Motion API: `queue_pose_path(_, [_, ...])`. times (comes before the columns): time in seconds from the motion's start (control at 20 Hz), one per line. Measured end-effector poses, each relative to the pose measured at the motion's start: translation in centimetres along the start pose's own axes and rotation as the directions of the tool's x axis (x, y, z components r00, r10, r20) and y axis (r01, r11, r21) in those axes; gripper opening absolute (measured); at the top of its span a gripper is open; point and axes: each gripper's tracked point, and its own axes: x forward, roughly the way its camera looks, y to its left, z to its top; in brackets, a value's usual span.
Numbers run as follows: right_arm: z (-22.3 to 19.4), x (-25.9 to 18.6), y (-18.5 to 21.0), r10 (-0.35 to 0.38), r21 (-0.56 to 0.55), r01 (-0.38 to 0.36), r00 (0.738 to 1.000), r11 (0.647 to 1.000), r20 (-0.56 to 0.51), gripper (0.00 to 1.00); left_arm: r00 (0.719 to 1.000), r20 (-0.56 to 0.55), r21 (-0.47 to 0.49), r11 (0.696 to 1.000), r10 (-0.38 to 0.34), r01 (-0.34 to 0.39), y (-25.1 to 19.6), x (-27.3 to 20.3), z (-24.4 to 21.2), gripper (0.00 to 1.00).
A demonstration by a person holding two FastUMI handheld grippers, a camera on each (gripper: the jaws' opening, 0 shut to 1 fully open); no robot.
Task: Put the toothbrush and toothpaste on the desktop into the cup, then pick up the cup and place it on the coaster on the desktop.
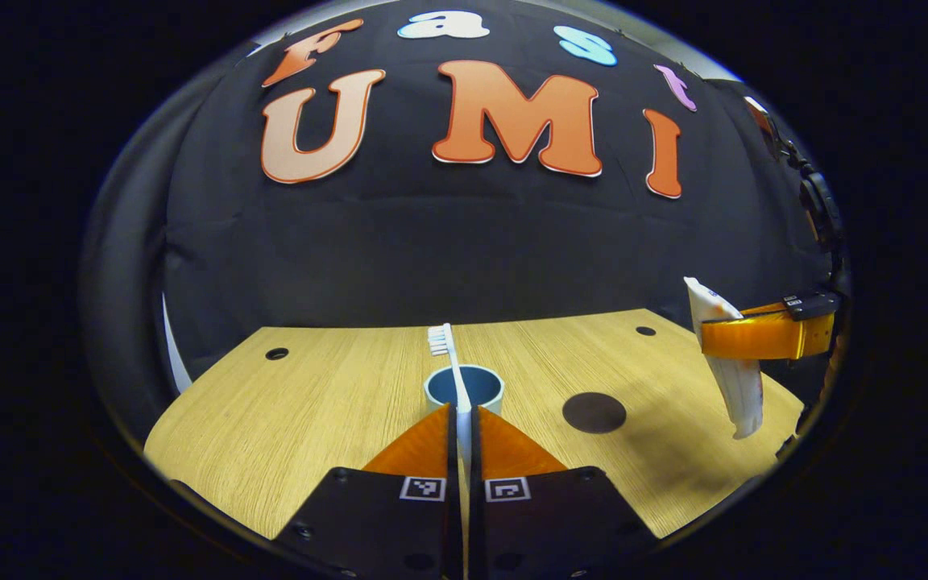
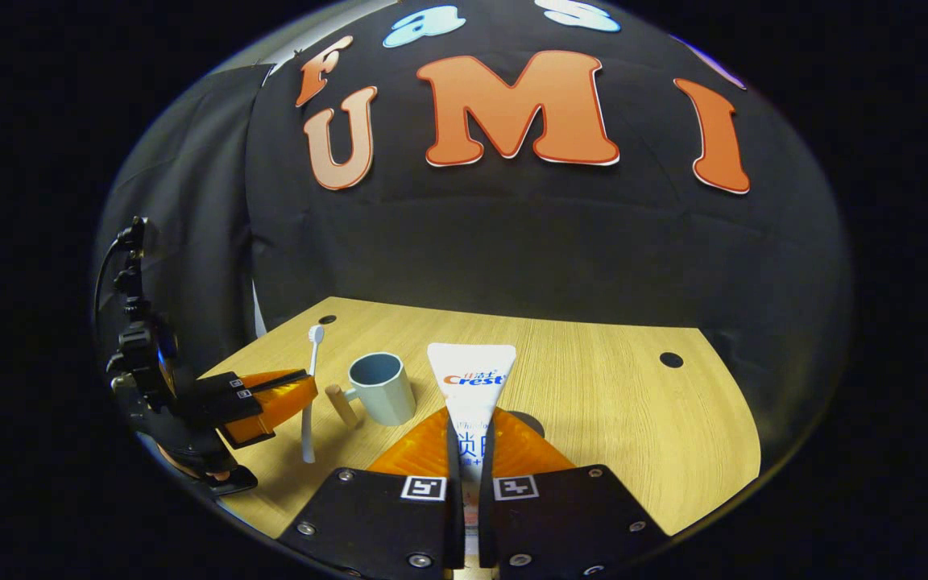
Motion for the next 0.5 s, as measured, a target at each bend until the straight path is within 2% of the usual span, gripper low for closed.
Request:
queue_pose_path(0.3, [1.5,0.4,-0.5,-0.02,-0.025,0.022,0.997,0.999,0.071,0.07,0.98,0.189,0.046,0.996,0.069,-0.079,1.9,0.3,4.6,0.03])
queue_pose_path(0.5, [2.6,0.7,-1.0,-0.036,-0.045,0.041,0.993,0.998,0.111,0.07,0.948,0.302,0.059,0.991,0.098,-0.121,2.2,0.9,7.9,0.03])
